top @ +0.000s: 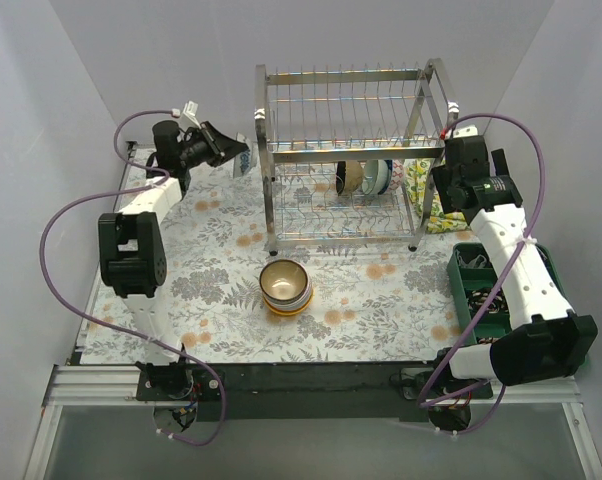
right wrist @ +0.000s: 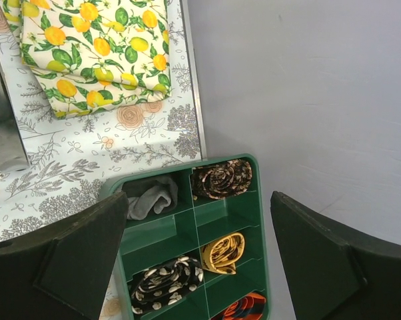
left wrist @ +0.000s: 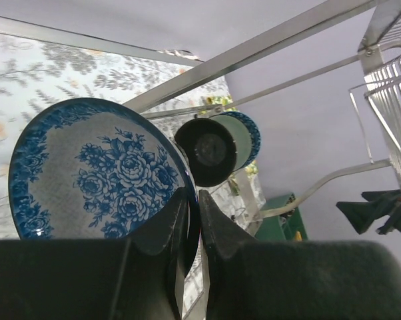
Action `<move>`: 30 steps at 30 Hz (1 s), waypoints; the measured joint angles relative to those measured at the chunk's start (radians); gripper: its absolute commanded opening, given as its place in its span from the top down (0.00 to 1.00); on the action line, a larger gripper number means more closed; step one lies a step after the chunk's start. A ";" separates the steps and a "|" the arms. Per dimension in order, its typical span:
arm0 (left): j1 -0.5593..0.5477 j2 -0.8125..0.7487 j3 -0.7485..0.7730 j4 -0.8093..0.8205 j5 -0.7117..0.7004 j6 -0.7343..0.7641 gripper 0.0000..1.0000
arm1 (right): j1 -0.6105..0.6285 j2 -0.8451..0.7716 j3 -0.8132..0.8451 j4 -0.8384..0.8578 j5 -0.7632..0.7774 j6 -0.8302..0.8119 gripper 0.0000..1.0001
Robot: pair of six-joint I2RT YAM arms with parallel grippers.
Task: Load the bowls into the dish rack
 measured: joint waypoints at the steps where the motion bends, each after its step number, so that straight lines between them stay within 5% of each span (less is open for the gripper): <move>1: -0.013 0.021 0.023 0.013 0.006 -0.023 1.00 | 0.000 0.001 0.001 0.000 0.002 -0.003 0.05; 14: -0.179 0.087 0.094 0.136 0.017 -0.262 1.00 | -0.026 0.040 0.005 0.061 0.023 -0.022 0.06; 30: -0.255 0.253 0.122 0.296 0.005 -0.392 1.00 | -0.027 0.037 -0.026 0.127 0.035 -0.033 0.07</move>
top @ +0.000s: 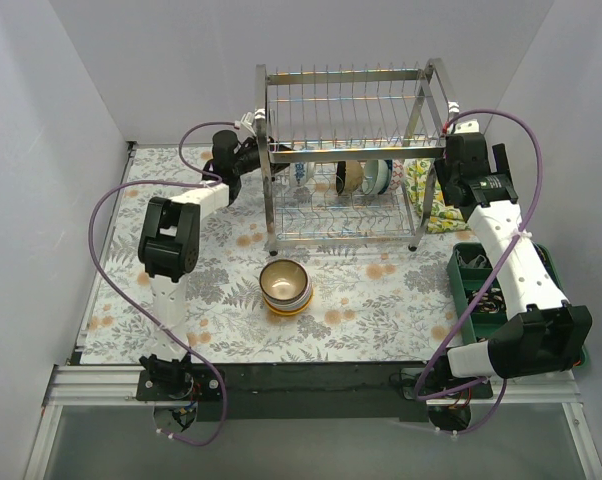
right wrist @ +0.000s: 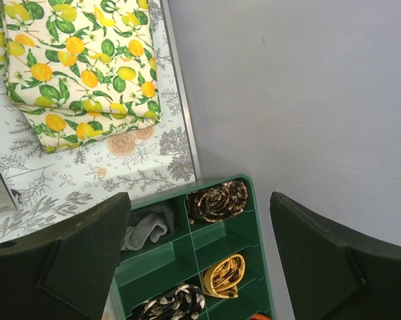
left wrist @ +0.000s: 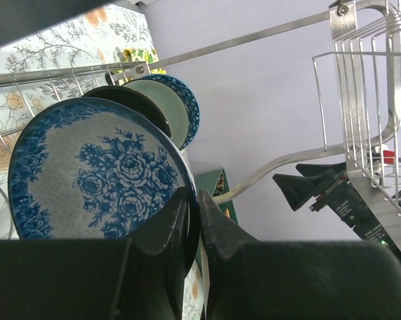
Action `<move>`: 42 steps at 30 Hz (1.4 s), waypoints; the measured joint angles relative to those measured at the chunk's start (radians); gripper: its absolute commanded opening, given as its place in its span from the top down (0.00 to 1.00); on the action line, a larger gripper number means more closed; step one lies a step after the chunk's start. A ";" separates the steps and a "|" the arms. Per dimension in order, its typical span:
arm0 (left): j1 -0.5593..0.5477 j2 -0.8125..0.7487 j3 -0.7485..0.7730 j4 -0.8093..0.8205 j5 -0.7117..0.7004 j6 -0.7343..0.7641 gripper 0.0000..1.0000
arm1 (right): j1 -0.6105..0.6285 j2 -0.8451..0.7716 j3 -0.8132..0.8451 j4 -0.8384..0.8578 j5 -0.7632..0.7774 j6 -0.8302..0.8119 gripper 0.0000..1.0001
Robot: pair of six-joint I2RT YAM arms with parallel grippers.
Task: Load the bowls into the dish rack
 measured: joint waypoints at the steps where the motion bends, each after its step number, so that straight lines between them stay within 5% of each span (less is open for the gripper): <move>1: -0.001 0.009 0.005 0.008 0.000 -0.004 1.00 | 0.000 -0.001 -0.004 0.006 0.000 0.000 0.07; 24: -0.062 0.138 0.074 0.084 -0.153 -0.066 1.00 | -0.006 0.014 0.000 0.017 0.000 0.010 0.08; 36: -0.077 0.116 -0.011 0.088 -0.190 -0.135 1.00 | -0.008 0.022 0.005 0.021 -0.002 0.026 0.08; 42: -0.088 0.100 -0.034 0.089 -0.225 -0.144 0.77 | -0.008 0.023 0.004 0.021 -0.009 0.030 0.08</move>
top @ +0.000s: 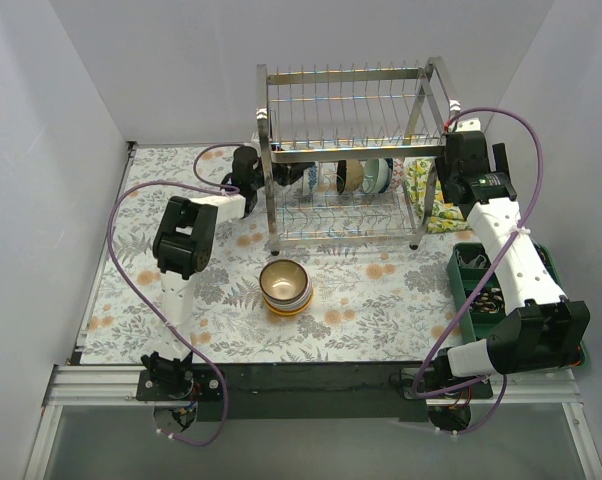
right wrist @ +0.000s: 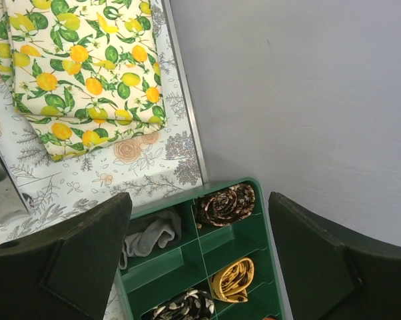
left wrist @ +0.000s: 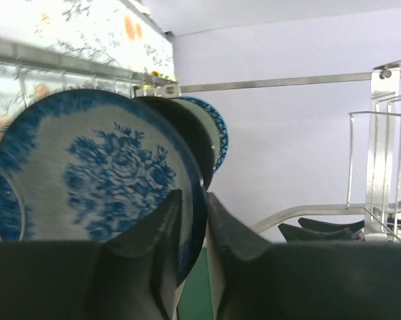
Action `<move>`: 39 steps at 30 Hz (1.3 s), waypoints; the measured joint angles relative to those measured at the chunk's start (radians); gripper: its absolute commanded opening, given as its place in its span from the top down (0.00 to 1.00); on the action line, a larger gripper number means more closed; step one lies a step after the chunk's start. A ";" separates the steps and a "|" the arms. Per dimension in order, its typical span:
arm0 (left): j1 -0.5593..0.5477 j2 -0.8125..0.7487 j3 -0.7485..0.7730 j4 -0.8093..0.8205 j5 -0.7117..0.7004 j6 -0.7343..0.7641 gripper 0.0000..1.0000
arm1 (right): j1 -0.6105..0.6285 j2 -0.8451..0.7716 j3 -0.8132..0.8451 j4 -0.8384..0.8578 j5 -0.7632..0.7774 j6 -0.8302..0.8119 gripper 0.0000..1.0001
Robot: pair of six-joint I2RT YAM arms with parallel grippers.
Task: Load the bowls into the dish rack
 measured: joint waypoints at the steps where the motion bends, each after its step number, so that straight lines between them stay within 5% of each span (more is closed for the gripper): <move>1: -0.004 -0.002 -0.005 -0.013 -0.012 -0.008 0.72 | 0.000 0.000 0.000 0.000 0.000 0.002 0.08; 5: -0.010 -0.005 -0.012 -0.039 -0.037 -0.014 0.58 | -0.002 0.001 -0.003 0.008 -0.005 0.005 0.08; 14: -0.020 -0.036 -0.029 -0.098 -0.052 0.065 0.45 | -0.002 -0.012 -0.042 0.066 -0.011 0.007 0.07; 25: 0.024 -0.146 -0.061 -0.159 -0.052 0.159 0.41 | -0.003 -0.032 -0.081 0.121 -0.011 0.003 0.07; 39: 0.277 -0.484 -0.292 -0.459 -0.126 0.367 0.40 | -0.003 -0.072 -0.107 0.117 -0.010 -0.025 0.06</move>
